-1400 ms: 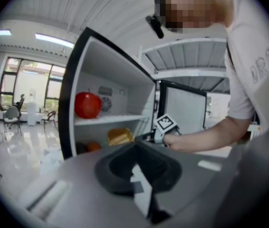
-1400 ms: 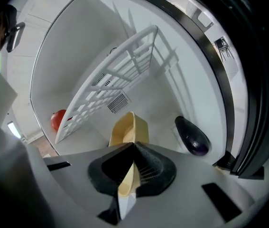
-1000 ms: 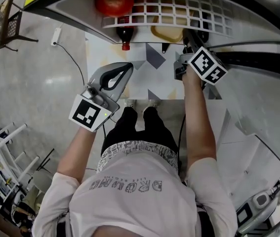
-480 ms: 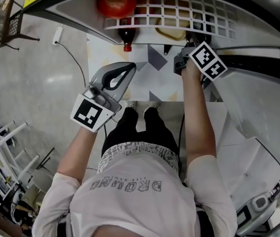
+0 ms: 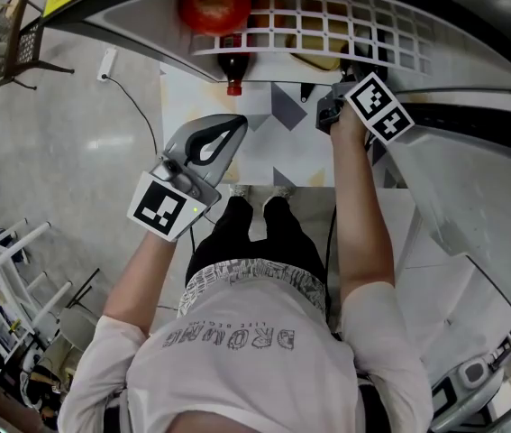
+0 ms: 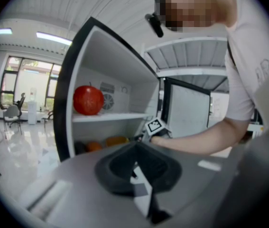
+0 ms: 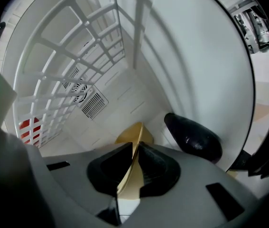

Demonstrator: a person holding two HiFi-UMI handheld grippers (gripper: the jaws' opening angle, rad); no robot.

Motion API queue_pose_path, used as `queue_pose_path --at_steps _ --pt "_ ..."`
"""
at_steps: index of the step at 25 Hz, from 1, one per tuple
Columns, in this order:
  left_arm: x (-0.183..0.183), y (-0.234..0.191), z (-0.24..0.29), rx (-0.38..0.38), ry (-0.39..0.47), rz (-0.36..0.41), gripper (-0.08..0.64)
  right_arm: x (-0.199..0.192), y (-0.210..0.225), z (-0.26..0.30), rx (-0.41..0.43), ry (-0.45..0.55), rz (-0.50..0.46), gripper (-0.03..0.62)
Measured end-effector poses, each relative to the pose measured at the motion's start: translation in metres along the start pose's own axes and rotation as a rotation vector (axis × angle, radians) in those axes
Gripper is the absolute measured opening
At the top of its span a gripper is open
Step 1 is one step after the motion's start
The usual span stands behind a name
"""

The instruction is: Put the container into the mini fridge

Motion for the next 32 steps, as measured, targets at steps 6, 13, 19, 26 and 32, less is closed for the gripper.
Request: queue_pose_path --at_steps 6,13,19,26,32 --pt "0.004 0.0 0.0 -0.009 0.004 0.012 0.008 -0.001 -0.002 -0.003 -0.011 -0.008 -0.028 0.072" --pt "0.011 0.001 -0.004 -0.024 0.021 0.032 0.008 -0.006 -0.006 -0.018 -0.058 -0.005 -0.097 0.091" --pt "0.023 0.004 -0.013 -0.044 0.046 0.058 0.008 -0.014 -0.023 -0.042 -0.054 0.007 -0.13 0.091" --pt "0.037 0.012 -0.03 -0.067 0.09 0.096 0.008 -0.017 -0.048 -0.078 -0.037 0.037 -0.172 0.072" --pt "0.045 0.018 -0.05 -0.082 0.123 0.113 0.008 -0.02 -0.074 -0.114 -0.025 0.069 -0.237 0.052"
Point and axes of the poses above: the fingertips, and each gripper's own axes: z forward along the fingers, y to its right, x out of its top, the point moved 4 cm from there along -z, backward along the fingers, and after that the axes turned 14 degrees about -y, right-handed, at the moved point
